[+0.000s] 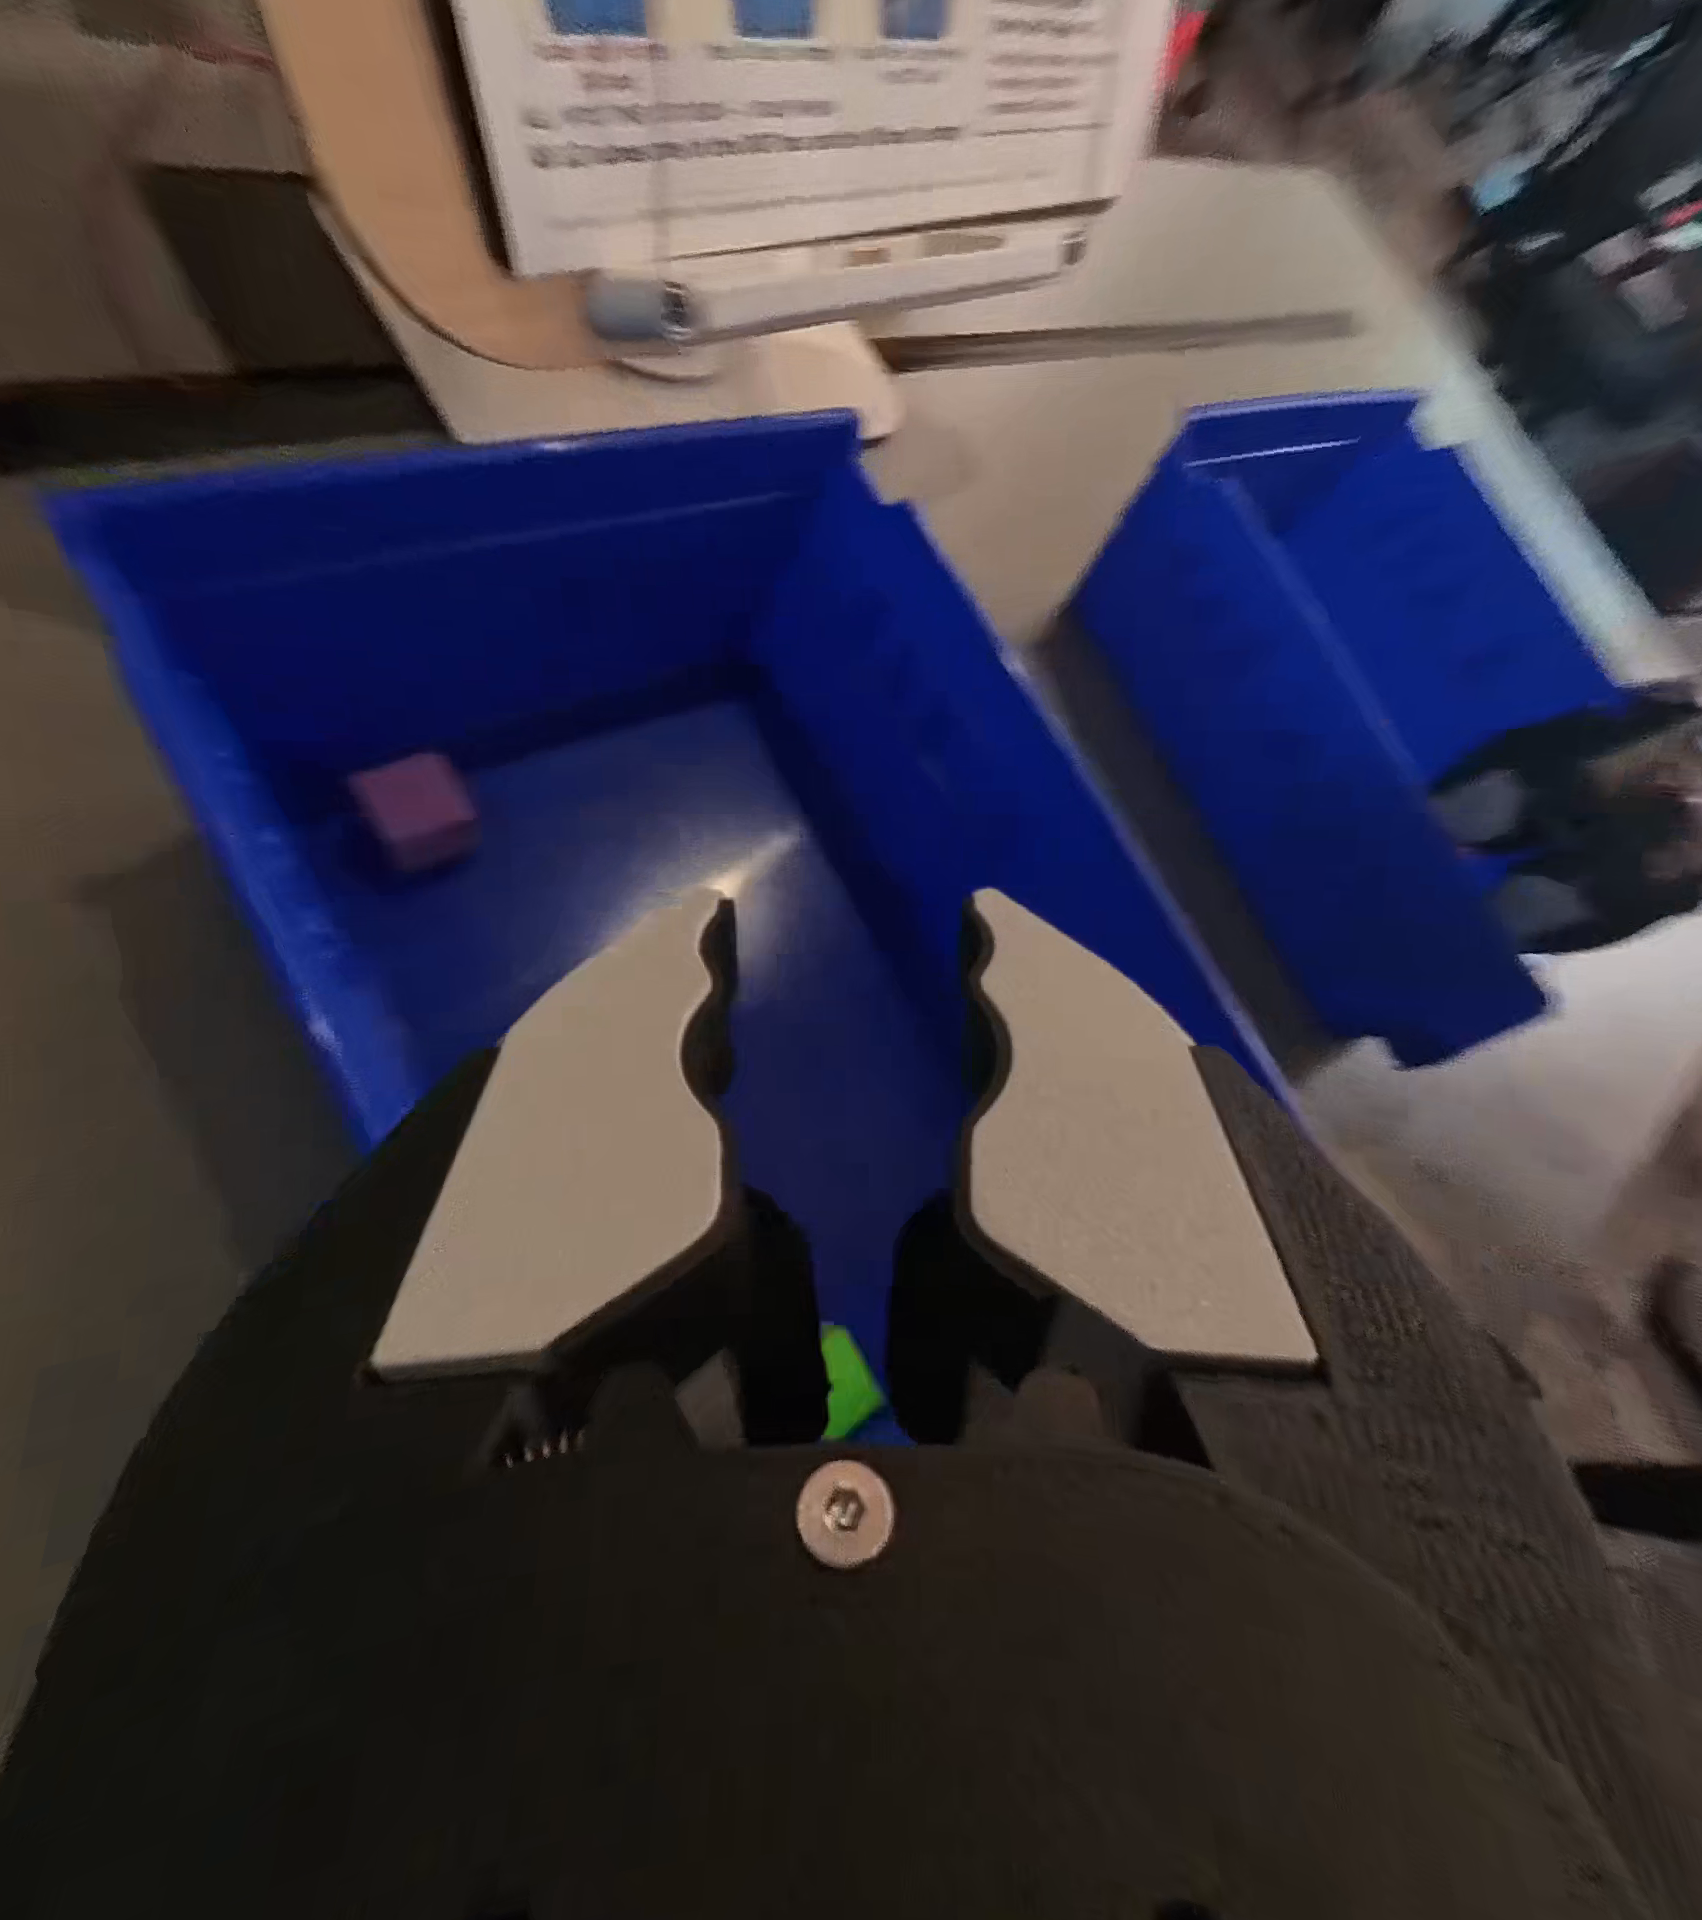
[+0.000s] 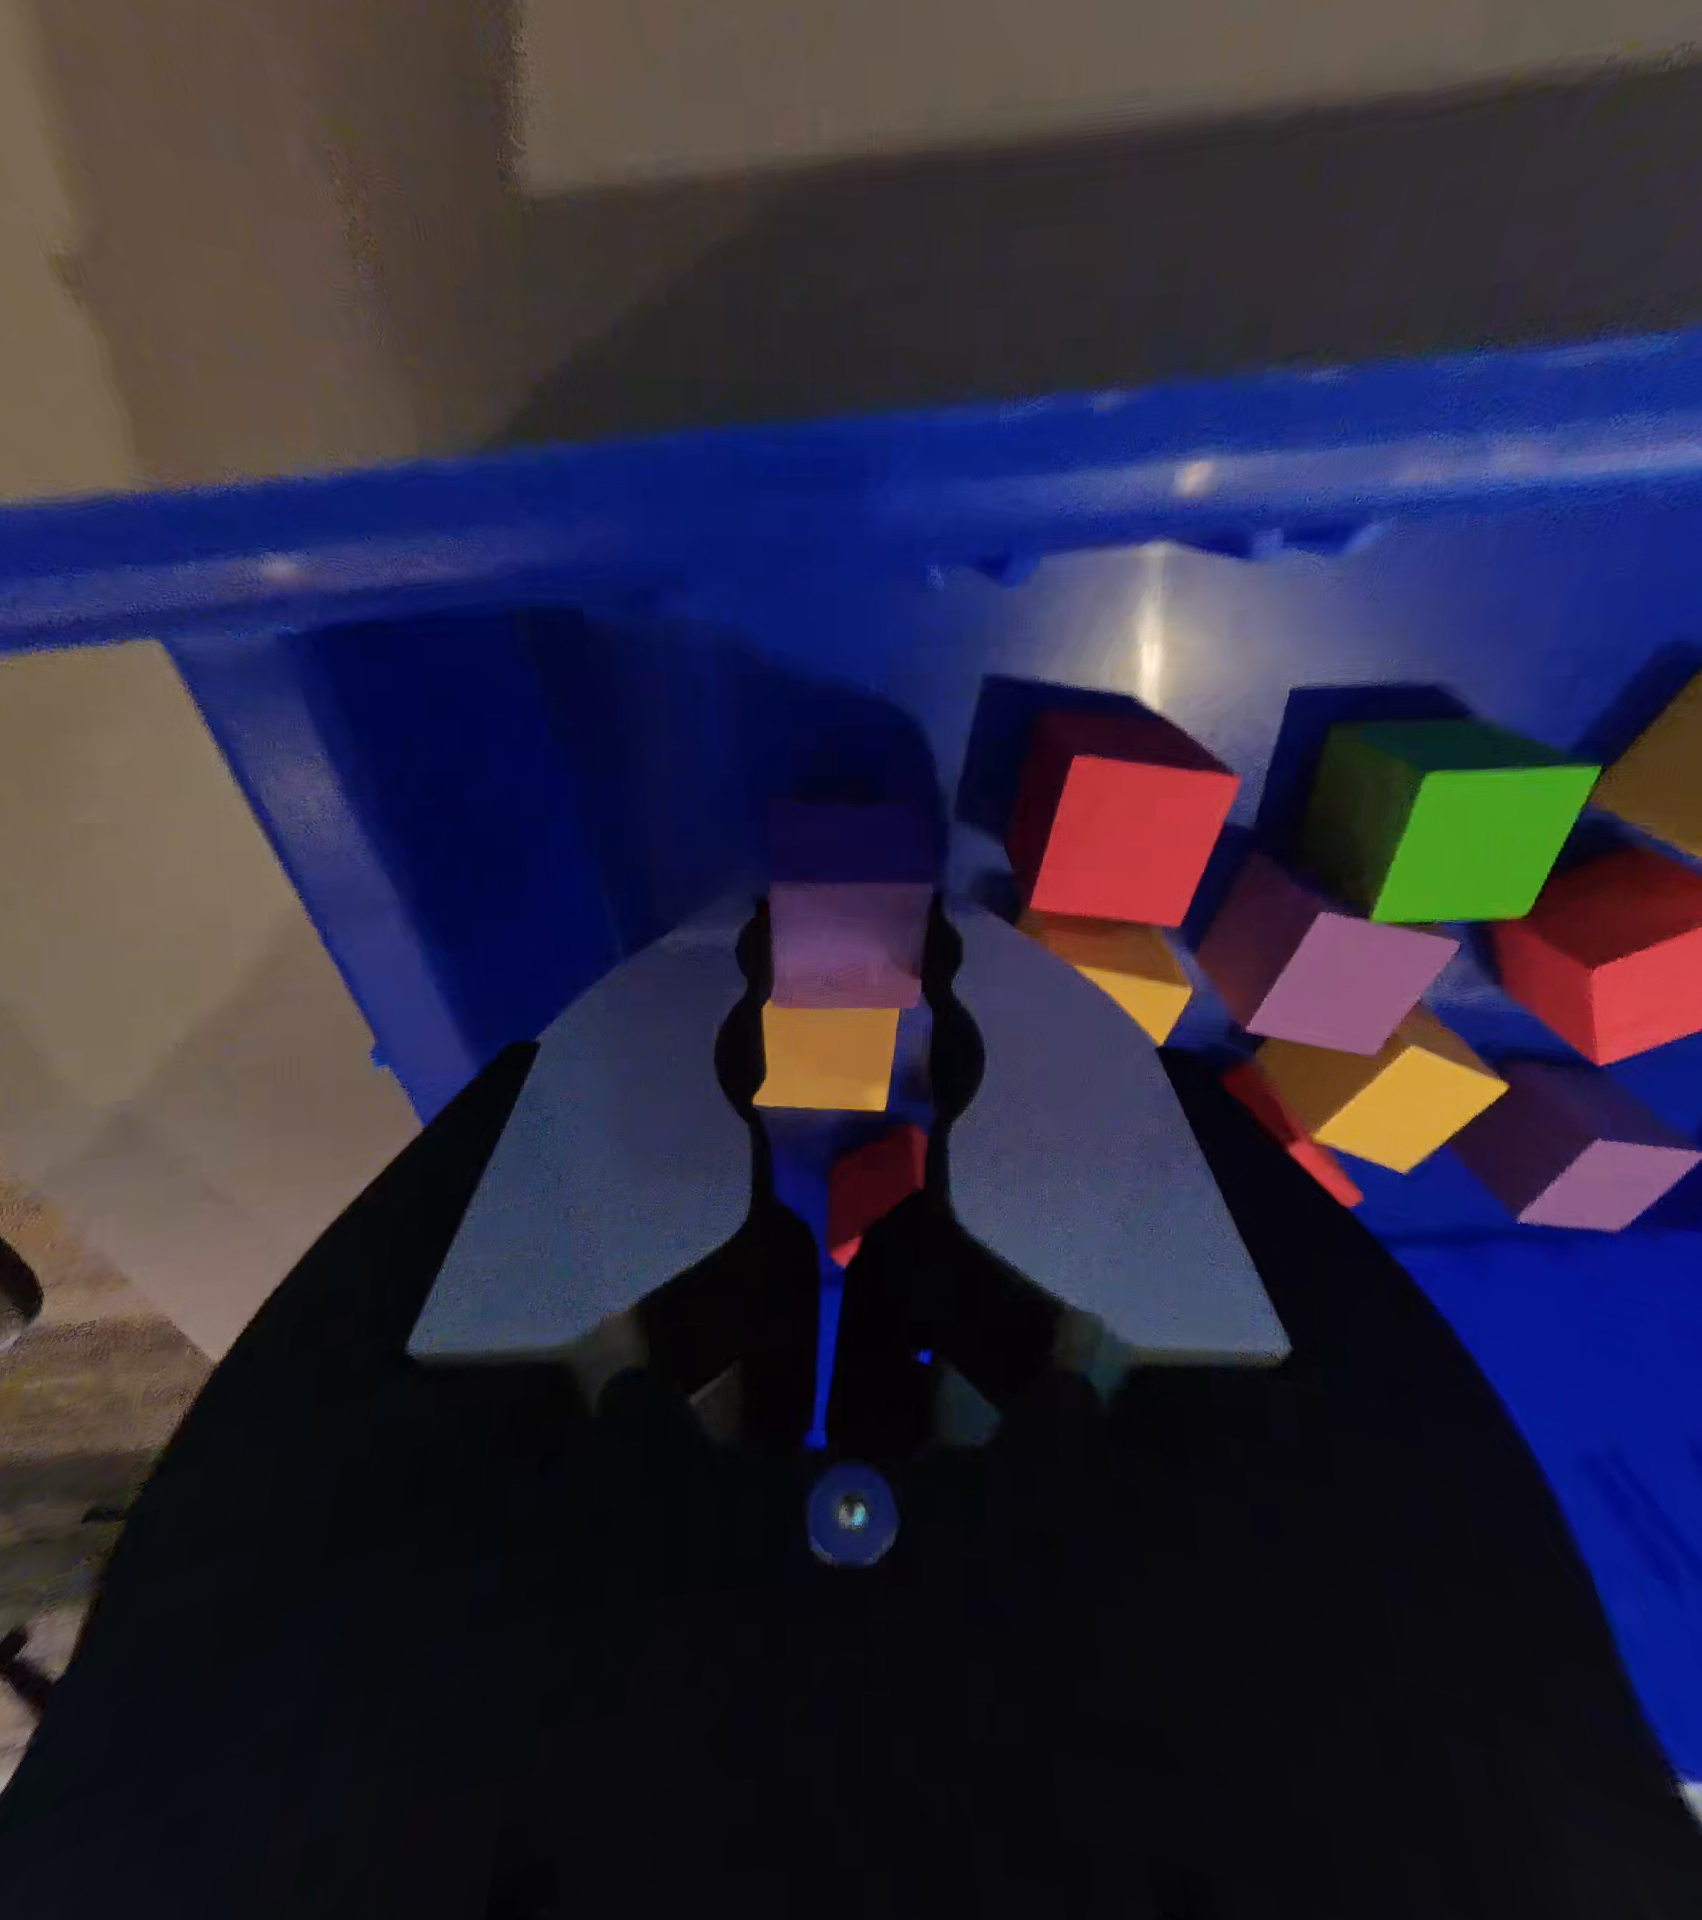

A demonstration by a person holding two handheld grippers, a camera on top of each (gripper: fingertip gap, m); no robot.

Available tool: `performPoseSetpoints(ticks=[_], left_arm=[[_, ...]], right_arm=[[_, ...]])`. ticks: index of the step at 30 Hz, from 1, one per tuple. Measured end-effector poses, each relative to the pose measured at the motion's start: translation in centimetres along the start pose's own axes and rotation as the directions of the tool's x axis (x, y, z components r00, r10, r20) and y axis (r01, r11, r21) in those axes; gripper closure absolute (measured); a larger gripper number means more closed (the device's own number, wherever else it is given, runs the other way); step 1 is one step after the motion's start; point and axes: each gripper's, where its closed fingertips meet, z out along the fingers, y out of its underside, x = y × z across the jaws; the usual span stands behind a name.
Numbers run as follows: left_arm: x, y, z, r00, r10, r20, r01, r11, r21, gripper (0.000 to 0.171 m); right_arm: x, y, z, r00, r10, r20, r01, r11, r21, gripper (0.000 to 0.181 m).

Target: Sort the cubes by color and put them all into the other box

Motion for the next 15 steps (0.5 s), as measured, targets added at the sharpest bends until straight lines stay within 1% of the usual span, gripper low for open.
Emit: performPoseSetpoints(ticks=[2,3,5,7,10,12,15], left_arm=[[-1.5,-0.7,0.9,0.993,0.043,0.107,-0.041,0.999,-0.02,0.13],[-2.2,-0.9,1.7,0.989,0.048,0.142,-0.043,0.998,-0.037,0.13],[-3.9,-0.9,3.4,0.978,0.044,0.202,-0.025,0.995,-0.095,0.13],[-5.9,-0.3,5.2,0.961,0.045,0.273,0.002,0.985,-0.171,0.13],[-8.6,1.3,7.2,0.928,0.057,0.369,0.059,0.953,-0.296,0.13],[-9.8,2.2,8.2,0.915,0.032,0.401,0.122,0.927,-0.354,0.13],[-10.3,1.1,8.9,0.9,0.022,0.436,0.137,0.934,-0.33,0.13]], right_arm=[[0.1,0.3,0.0,1.0,0.02,-0.001,-0.021,0.999,-0.035,0.152],[0.1,0.2,0.0,0.999,0.031,0.006,-0.031,0.999,-0.031,0.146],[0.2,-0.2,-0.6,0.999,0.049,0.006,-0.049,0.999,0.0,0.139],[0.1,-0.5,-1.6,0.998,0.067,-0.002,-0.067,0.996,0.051,0.131],[0.4,-0.4,-3.4,0.995,0.077,-0.061,-0.07,0.991,0.112,0.131],[0.4,-0.4,-4.5,0.992,0.08,-0.101,-0.064,0.986,0.156,0.133],[0.1,-0.9,-5.6,0.986,0.072,-0.148,-0.037,0.974,0.225,0.136]])
